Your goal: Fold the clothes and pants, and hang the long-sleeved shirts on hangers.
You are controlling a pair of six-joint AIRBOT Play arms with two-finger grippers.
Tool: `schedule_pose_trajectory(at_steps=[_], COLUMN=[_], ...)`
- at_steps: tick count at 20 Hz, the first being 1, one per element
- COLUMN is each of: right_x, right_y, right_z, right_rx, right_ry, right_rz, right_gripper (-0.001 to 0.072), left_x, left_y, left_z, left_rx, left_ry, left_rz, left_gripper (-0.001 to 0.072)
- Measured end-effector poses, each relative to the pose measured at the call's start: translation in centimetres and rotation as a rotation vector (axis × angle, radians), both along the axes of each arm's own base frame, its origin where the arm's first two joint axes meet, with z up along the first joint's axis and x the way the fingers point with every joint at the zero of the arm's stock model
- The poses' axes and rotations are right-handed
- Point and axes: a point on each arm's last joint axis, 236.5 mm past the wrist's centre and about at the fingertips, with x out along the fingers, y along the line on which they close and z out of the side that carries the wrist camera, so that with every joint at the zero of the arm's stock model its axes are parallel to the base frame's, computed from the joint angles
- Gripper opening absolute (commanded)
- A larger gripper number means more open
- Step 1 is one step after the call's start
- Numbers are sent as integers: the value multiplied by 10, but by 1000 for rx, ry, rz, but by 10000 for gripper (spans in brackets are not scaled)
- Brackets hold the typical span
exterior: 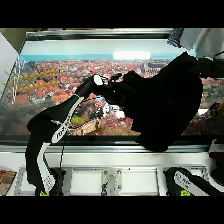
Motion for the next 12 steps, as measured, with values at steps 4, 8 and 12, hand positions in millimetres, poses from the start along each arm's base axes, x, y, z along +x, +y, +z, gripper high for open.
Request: schedule_pose_trajectory(at_steps=[4, 8, 12], right_x=[1, 2, 2], right_y=[0, -1, -1], right_z=[-2, -2, -1], right_rx=[2, 2, 2], right_ry=[4, 2, 2], right_rz=[0, -2, -2], right_gripper=[17, 17, 17], left_x=[-20, -34, -57], left_y=[-7, -9, -17], left_z=[4, 9, 15], left_rx=[-56, -88, -107], left_ry=[40, 75, 128], left_rz=[-113, -173, -235], left_gripper=[619, 619, 617])
